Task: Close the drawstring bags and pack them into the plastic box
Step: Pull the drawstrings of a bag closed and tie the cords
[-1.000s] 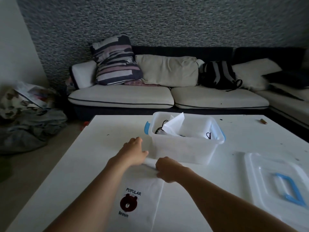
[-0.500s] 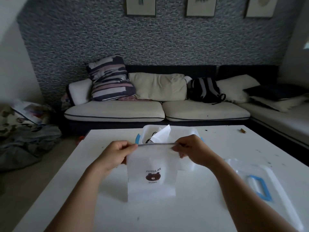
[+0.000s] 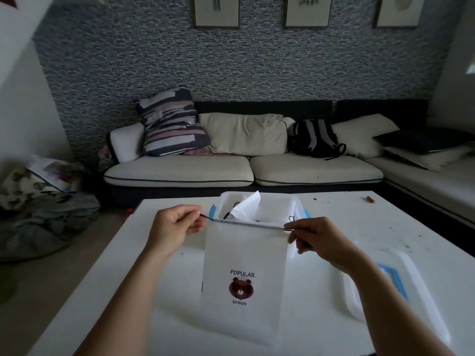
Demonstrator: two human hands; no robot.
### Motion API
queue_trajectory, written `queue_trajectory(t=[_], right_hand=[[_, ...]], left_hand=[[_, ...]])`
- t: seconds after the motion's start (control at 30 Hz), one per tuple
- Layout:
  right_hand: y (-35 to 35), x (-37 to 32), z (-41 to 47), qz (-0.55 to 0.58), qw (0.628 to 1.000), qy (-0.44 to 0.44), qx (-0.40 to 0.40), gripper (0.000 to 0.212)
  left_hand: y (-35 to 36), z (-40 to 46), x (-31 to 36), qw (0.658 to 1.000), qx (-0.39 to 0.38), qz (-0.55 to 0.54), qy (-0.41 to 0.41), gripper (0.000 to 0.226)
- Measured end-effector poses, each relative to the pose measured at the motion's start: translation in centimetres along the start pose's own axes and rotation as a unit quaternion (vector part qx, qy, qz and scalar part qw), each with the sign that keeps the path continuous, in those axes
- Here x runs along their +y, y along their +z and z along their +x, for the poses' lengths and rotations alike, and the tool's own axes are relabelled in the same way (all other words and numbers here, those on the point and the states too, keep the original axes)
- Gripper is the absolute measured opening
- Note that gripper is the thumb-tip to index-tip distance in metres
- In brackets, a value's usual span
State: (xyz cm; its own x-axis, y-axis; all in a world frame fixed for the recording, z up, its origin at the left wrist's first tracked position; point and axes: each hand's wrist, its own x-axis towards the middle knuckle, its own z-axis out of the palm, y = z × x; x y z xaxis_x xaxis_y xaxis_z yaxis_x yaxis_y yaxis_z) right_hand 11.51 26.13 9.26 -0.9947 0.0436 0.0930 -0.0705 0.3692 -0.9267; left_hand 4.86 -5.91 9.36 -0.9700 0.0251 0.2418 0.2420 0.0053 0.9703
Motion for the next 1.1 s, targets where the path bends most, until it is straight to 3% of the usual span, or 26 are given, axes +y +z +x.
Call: queue_trajectory(t=[0.13,0.2,0.33,0.4,0.47,0.53,0.63,0.73,0.8,0.87,0.97,1.03,1.1], right_hand=[[-0.3,0.5,0.7,-0.082,0.996,-0.007,0.028,0.008],[-0.3,0.5,1.0,-0.132,0.991,-0.007,0.024,0.014],[-0.1,0.2,1.4,-0.199,0.980,-0.016,0.023,0.028],[-0.3,0.1,1.7,-0.150,0.988,-0.009,0.034,0.023],[-0.4,0.1,1.8,-0.039,0.999,0.019,-0.002,0.017],[-0.4,0.2,1.9,0.021,0.999,0.040,-0.027,0.020],[0.0,-0.1,1.9,0.021,0.998,0.058,0.004,0.014],[0.3,-0.5,1.7,0.002,0.995,0.059,0.079,0.027],[0.4,-1.3,1.5,0.079,0.990,0.062,0.095,0.029],[0.4,-2.1,1.8,0.285,0.952,0.082,0.083,0.027],[0.9,-2.0,2.5,0.578,0.812,0.082,0.017,0.027],[1.4,-1.6,3.0,0.648,0.759,0.062,0.003,0.030],[0.8,-1.2,3.2,0.669,0.739,0.061,0.060,0.027]], left_hand=[[-0.8,0.5,-1.2,0.977,0.016,0.186,0.101,0.010],[-1.1,0.8,-1.5,0.963,0.027,0.235,0.131,0.007],[-1.7,1.1,-1.2,0.943,0.064,0.300,0.127,0.033],[-1.6,1.5,-1.4,0.966,0.084,0.237,0.063,0.034],[-1.6,1.9,-1.4,0.991,0.111,0.065,-0.047,0.028],[-1.6,2.0,-1.1,0.983,0.107,-0.072,-0.127,0.020],[-2.0,2.2,-1.4,0.980,0.108,-0.076,-0.151,0.021],[-2.2,2.6,-1.6,0.975,0.152,-0.043,-0.156,0.031],[-2.7,2.9,-1.4,0.962,0.169,-0.105,-0.184,0.028],[-3.4,2.9,-1.0,0.918,0.145,-0.299,-0.218,0.020],[-3.4,2.6,-0.6,0.837,0.061,-0.492,-0.233,0.030],[-2.9,2.9,-0.6,0.814,0.059,-0.534,-0.219,0.039],[-3.7,3.5,-0.8,0.824,0.099,-0.526,-0.187,0.036]])
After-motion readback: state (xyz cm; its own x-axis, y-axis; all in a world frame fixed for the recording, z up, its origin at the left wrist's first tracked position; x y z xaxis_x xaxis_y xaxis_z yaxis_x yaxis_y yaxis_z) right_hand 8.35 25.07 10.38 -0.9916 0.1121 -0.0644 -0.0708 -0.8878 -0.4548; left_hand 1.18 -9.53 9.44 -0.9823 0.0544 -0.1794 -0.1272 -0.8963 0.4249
